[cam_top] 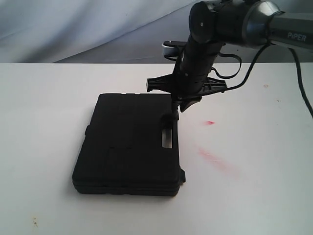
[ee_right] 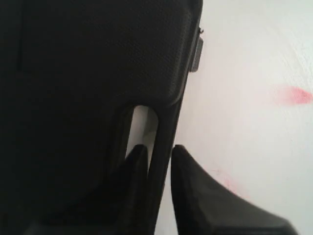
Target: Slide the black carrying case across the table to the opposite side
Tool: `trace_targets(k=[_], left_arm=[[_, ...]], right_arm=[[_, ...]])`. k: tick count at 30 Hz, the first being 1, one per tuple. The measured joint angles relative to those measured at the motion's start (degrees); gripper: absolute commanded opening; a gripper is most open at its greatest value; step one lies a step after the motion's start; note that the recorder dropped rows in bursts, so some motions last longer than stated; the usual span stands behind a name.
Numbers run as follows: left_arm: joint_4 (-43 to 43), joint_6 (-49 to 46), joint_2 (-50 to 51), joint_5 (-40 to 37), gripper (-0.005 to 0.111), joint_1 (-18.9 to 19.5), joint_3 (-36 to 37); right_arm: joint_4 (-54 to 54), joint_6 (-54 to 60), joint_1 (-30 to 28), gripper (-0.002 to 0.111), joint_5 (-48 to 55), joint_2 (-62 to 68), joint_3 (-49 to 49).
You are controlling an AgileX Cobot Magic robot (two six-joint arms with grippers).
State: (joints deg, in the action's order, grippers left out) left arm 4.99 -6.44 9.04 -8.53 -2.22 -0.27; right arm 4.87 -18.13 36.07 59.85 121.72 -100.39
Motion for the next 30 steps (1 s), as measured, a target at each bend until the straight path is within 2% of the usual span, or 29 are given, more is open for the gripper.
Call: trace_targets(k=[3, 5, 22, 30], left_arm=[[0.0, 0.0, 0.0, 0.0, 0.000, 0.0, 0.0], [0.0, 0.0, 0.0, 0.0, 0.000, 0.0, 0.0], [0.0, 0.0, 0.0, 0.0, 0.000, 0.0, 0.0], [0.0, 0.0, 0.0, 0.0, 0.000, 0.0, 0.0]], right_arm=[[0.2, 0.0, 0.0, 0.045, -0.7, 0.0, 0.0], [0.2, 0.0, 0.0, 0.047, -0.8, 0.3, -0.1], [0.8, -0.2, 0.0, 0.047, -1.5, 7.5, -0.1], [2.0, -0.4, 0.0, 0.040, -2.2, 8.0, -0.1]])
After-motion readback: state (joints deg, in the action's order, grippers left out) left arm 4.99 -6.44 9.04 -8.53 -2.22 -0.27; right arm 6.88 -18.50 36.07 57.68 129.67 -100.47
